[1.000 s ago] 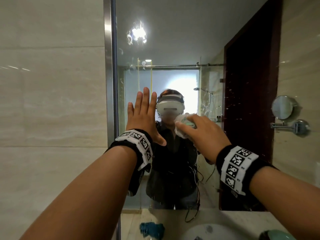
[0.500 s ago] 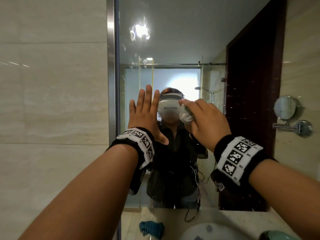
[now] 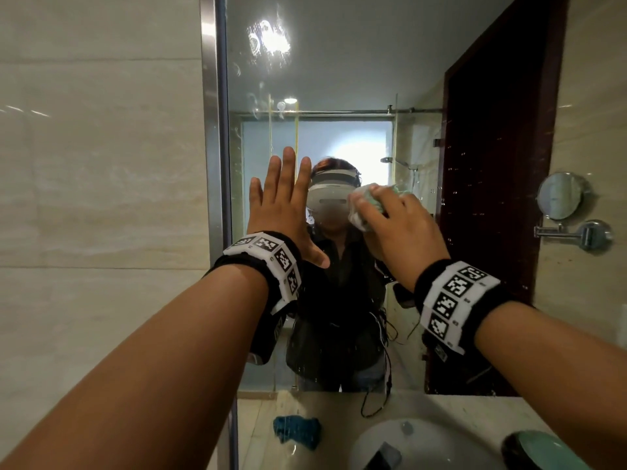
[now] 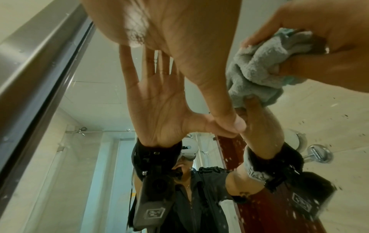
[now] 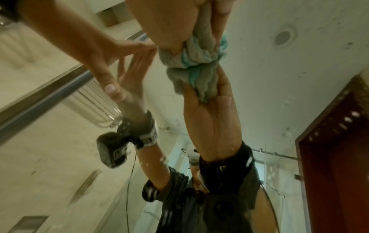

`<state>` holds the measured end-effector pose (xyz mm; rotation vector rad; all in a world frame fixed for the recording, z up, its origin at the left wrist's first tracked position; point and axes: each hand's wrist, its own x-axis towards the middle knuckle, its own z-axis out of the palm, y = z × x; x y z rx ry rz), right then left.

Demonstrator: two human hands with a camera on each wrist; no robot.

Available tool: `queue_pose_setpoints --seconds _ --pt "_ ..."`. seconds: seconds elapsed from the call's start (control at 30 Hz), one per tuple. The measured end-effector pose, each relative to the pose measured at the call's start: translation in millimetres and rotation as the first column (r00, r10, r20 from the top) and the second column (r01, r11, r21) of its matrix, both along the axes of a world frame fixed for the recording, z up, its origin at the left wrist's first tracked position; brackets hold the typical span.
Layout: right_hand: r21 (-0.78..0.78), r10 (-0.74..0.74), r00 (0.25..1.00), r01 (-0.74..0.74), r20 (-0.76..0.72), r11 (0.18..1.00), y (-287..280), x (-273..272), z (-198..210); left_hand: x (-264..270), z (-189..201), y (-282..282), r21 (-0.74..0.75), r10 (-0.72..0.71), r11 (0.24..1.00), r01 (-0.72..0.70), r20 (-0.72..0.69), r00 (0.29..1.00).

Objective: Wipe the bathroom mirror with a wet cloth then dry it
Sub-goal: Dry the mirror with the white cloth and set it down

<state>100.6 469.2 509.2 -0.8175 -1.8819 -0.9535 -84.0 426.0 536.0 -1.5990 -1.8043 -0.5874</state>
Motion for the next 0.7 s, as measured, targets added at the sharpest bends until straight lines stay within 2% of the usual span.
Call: queue_pose_setpoints --seconds 0.1,0.23,0.3,0.37,0.5,0.63,0.7 --pt "0.013 -0.019 1.0 0.019 0.015 1.0 2.1 -3.1 -12.6 1.5 0.7 -1.3 0.005 0.016 1.0 -0.016 -0.003 1.0" --pt "-0.119 -0.03 0.989 0.048 0.148 0.992 -1.6 7.0 -42.4 5.1 2.1 -5.6 -0.01 0.034 0.999 -0.034 -0.008 0.999" --pt "-0.107 -0.034 0.982 0.054 0.186 0.993 -7.8 12.8 -56.8 9.3 2.8 -9.9 -0.029 0.046 0.999 -0.046 0.006 0.999" --pt "-0.056 -0.033 0.986 0.042 0.165 0.998 -9.4 15.8 -64.8 13.1 -4.7 -15.4 -0.059 0.048 0.997 -0.047 0.028 0.998" --pt "-0.112 0.02 0.997 -0.011 0.073 0.994 -14.9 10.1 -48.0 17.5 -52.3 -28.4 -0.102 -0.05 0.993 0.053 0.031 0.998" --pt "-0.038 0.065 0.998 -0.065 -0.021 0.997 -17.1 0.1 -42.2 13.5 -76.5 -23.9 -0.122 -0.018 0.992 0.024 0.054 0.998" --pt "0.035 0.09 0.993 -0.093 0.076 0.995 -13.6 -3.3 -65.0 12.3 -79.0 -17.4 -0.116 0.002 0.993 0.006 0.066 0.998"
